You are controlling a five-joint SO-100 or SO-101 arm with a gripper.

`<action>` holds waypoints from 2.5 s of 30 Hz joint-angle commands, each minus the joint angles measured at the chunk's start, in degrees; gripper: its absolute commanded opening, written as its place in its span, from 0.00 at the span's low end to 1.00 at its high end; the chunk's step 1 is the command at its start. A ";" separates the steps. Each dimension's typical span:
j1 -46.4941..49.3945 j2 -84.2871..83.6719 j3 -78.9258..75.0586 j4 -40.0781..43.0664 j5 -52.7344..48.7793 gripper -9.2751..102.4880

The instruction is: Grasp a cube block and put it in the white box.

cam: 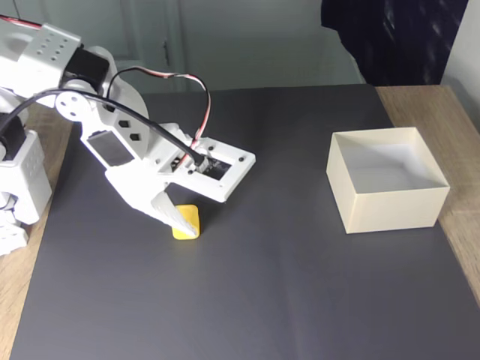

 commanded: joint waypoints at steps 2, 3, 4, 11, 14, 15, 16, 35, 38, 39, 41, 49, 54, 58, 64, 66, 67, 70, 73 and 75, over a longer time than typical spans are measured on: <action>0.88 1.32 0.09 0.26 0.62 0.41; 1.14 1.05 0.26 0.35 0.88 0.41; 1.41 0.53 0.26 0.62 1.14 0.42; 1.93 0.62 4.13 1.67 2.72 0.43; 2.02 0.79 6.06 0.97 3.16 0.45; 2.02 0.88 6.59 0.53 3.43 0.45; 2.02 0.79 6.68 0.00 3.43 0.45; -3.25 -7.65 3.16 -5.36 2.99 0.41; -4.13 -8.35 2.64 -5.36 2.55 0.41; -4.48 -8.35 2.64 -5.36 2.55 0.41; -4.83 -8.44 2.64 -5.19 2.02 0.42; -5.45 -7.47 2.64 -3.87 1.76 0.46; -4.92 -5.98 2.46 0.53 2.37 0.47; -4.75 -4.22 2.46 4.31 3.25 0.47; -4.48 -2.99 2.11 7.12 6.77 0.45; -4.13 -2.90 2.11 7.29 6.86 0.44; -3.96 -2.99 2.11 7.29 7.38 0.44; -3.25 -3.34 2.11 6.94 9.05 0.40; -2.02 -2.90 2.02 7.29 10.28 0.29; -1.58 -2.81 2.02 7.29 11.51 0.25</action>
